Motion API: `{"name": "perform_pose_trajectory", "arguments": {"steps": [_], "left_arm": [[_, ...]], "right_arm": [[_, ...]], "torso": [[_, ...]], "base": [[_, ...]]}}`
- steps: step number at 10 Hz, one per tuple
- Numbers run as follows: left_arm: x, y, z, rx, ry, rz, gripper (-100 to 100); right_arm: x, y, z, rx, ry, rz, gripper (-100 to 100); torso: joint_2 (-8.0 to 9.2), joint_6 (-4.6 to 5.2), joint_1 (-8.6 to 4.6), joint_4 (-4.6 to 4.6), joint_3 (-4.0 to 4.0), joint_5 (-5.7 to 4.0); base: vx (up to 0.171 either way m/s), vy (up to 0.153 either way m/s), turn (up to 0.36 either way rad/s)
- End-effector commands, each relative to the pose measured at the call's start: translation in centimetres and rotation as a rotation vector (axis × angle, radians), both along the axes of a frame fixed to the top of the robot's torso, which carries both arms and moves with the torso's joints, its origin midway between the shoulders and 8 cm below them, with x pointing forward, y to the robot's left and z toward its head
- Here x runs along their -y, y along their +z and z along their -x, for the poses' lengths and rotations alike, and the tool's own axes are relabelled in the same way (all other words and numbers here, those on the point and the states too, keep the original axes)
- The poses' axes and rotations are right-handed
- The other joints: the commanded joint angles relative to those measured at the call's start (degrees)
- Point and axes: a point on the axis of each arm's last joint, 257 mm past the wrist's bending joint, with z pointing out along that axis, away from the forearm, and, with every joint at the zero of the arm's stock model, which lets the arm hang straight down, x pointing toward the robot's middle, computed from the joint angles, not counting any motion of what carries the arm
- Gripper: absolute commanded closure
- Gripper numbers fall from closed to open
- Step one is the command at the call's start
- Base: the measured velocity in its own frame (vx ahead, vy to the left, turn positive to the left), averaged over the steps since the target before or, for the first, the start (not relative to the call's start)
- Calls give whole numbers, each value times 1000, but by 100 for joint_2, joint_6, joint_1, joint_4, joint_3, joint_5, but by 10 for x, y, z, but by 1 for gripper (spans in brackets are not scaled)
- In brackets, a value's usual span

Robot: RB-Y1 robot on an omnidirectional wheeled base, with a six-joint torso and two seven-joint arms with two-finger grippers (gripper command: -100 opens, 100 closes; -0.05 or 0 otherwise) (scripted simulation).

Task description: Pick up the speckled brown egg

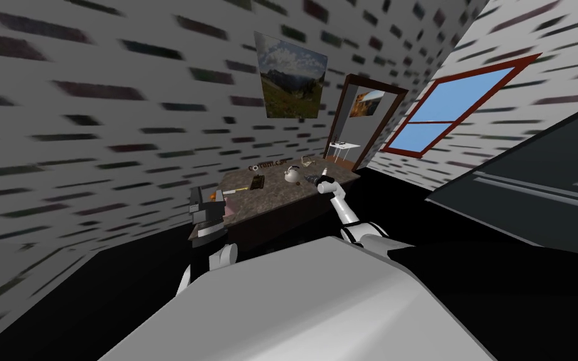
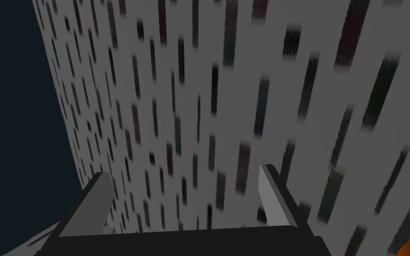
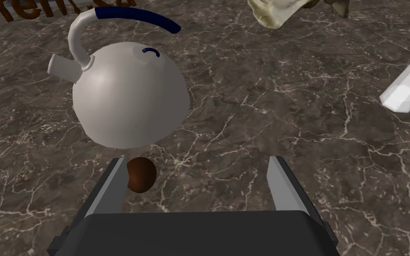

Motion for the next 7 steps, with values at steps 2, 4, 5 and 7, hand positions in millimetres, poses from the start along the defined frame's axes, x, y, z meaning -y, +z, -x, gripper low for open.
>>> {"name": "perform_pose_trajectory", "arguments": {"steps": [2,4,5,7], "left_arm": [[0,0,0,0,0,0,0],[0,0,0,0,0,0,0],[0,0,0,0,0,0,0],[0,0,0,0,0,0,0]], "right_arm": [[5,-17,-2,-77,-35,-91,-100],[10,-29,-2,-137,-64,-156,-100],[15,-36,-2,-184,-84,-198,-100],[20,-48,1,-245,-120,-261,-100]], "torso": [[-2,-1,2,0,-1,1],[-5,-2,3,-1,-3,1],[-3,1,2,-1,-2,0],[-3,0,3,-1,-2,1]], "base": [[20,10,32],[25,12,39],[25,14,43],[23,15,43]]}}
